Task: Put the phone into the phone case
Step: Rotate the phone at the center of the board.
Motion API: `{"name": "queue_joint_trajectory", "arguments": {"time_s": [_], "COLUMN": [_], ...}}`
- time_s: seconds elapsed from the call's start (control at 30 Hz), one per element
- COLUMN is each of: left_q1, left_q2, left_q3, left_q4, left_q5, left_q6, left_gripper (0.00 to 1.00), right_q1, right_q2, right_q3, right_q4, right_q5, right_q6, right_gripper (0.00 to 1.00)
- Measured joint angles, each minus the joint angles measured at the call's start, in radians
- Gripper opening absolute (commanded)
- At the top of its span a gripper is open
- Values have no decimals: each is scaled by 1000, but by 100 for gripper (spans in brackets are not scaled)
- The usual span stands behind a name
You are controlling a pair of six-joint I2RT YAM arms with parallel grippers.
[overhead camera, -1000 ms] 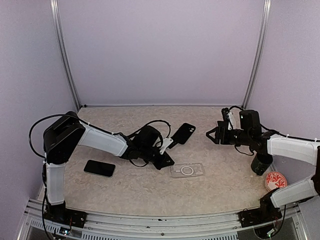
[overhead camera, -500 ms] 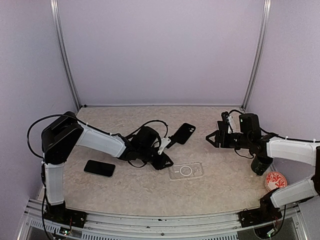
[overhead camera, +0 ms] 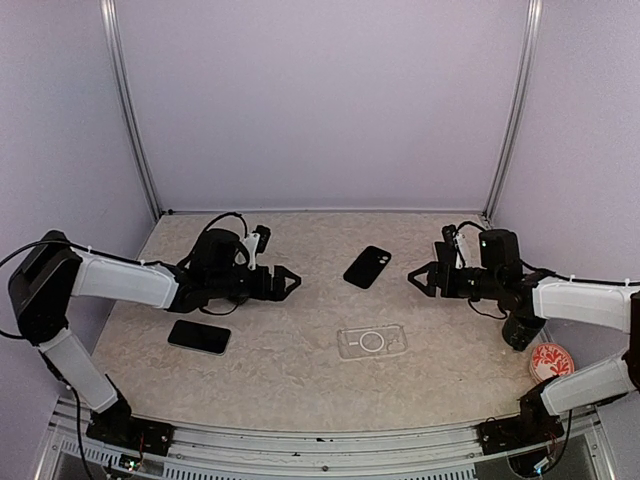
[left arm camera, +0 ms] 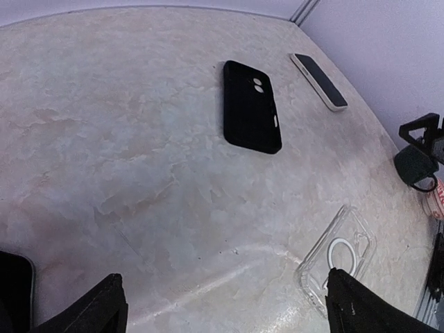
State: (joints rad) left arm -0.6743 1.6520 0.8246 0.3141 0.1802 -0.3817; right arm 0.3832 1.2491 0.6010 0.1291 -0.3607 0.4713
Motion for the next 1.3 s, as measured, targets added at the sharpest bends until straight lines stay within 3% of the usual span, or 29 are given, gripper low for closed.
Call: {"name": "queue_joint_trajectory", "arguments": {"time_s": [0.17,0.67,1.3], "left_q1": [14,192,298], "left_q2": [-68,-113,26], "left_q3": [-12,-72,-20], "left_q4": [-9,-94,-201], "left_q5": [-87,-262,-332], "left_q6": [-70,-317,-397], "left_gripper": [99,99,99], "right_q1": [0,0,0], "right_q2": [0,0,0], "right_q3": [-11,-13,-22], "right_q4": [26,34,35], "right_q5": [-16,-24,-21], "right_q6": [16,25,28], "right_gripper": [99,99,99]}}
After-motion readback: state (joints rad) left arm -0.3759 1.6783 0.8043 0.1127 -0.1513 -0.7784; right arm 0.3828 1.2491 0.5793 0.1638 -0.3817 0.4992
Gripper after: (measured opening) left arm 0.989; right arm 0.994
